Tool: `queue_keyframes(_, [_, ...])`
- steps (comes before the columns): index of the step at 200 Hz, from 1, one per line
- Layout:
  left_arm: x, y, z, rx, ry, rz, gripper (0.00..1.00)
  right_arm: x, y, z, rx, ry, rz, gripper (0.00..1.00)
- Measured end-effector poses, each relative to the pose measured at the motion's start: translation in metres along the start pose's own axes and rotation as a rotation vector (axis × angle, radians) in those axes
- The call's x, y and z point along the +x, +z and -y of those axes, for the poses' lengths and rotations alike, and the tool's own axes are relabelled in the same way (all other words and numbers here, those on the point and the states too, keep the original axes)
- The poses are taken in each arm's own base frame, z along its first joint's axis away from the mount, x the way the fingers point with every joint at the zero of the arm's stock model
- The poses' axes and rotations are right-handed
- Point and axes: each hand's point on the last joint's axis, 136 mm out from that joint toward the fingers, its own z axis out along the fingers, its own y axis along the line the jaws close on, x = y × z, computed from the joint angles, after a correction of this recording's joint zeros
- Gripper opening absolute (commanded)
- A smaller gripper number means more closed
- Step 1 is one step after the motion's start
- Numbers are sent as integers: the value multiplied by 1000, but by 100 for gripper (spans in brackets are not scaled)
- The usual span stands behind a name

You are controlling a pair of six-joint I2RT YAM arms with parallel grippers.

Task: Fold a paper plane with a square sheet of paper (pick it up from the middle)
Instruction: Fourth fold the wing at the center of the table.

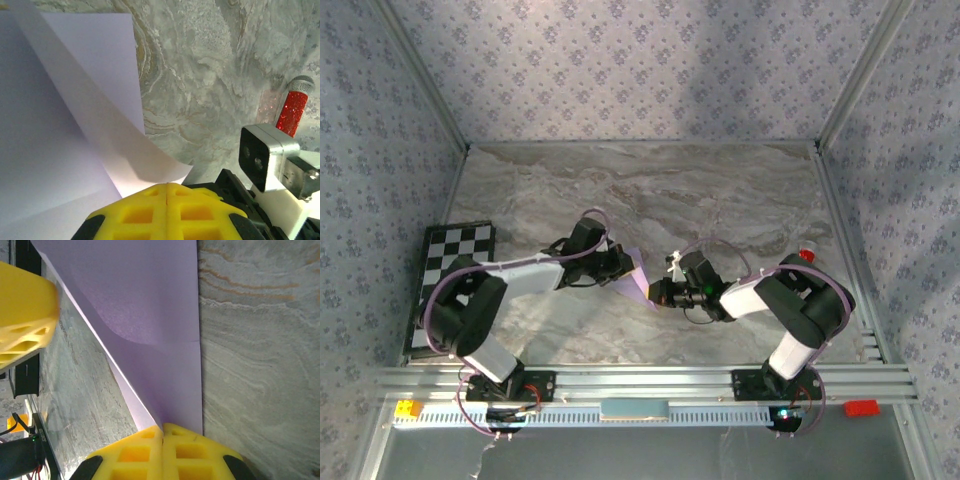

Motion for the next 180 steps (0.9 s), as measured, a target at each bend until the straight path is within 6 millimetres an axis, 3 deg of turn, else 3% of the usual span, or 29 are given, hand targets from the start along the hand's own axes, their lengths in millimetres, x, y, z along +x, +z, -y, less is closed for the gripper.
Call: queue_keyframes(180, [-4,24,-18,-37,-55,-17,5,0,0,0,-7,12,-6,0])
